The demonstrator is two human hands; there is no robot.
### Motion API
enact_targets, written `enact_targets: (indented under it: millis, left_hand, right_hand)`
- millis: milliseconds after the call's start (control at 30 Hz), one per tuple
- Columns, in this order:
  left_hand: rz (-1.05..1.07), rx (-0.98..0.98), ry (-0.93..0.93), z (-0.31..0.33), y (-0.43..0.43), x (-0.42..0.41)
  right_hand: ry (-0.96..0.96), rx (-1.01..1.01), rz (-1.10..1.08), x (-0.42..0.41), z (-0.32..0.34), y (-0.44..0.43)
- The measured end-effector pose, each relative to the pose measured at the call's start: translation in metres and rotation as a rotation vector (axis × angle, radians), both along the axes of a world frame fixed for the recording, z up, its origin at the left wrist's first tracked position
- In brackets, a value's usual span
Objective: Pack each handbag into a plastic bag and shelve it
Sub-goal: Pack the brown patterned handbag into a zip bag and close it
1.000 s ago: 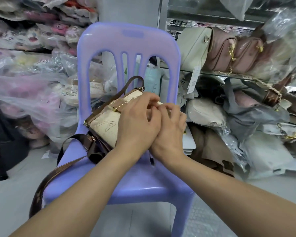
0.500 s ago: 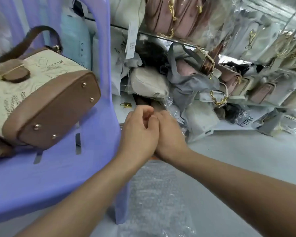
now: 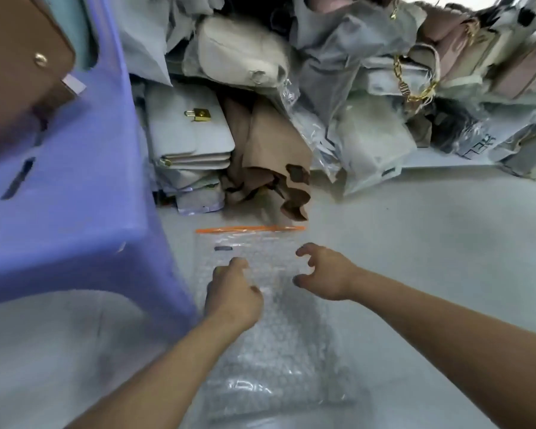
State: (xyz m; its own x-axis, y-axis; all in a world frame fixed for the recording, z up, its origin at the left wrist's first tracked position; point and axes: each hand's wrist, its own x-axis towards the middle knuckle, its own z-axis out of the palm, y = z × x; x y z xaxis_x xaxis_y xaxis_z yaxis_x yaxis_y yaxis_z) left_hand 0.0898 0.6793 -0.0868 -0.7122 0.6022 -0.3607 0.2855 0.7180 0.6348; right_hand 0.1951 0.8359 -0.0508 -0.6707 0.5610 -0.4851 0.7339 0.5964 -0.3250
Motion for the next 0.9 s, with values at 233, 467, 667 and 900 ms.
enact_targets:
  millis: [233, 467, 667, 900]
  left_hand:
    - [-0.097, -0.362, 0.060, -0.083, -0.004, 0.003]
    - [-0.231, -0.608, 0.309, -0.087, 0.017, -0.002]
    - [-0.122, -0.333, 0.233, -0.087, 0.010, -0.021]
    - [0.125, 0.223, 0.035, -0.061, 0.026, -0.029]
  right_hand:
    - [-0.190, 0.008, -0.005, 0.023, -0.100, 0.005]
    - [-0.102, -0.086, -0.138, 0.024, -0.115, 0.012]
    - [0.068, -0.123, -0.215, 0.029, -0.111, 0.023]
    - [0.424, -0.083, -0.308, 0.034, -0.063, 0.050]
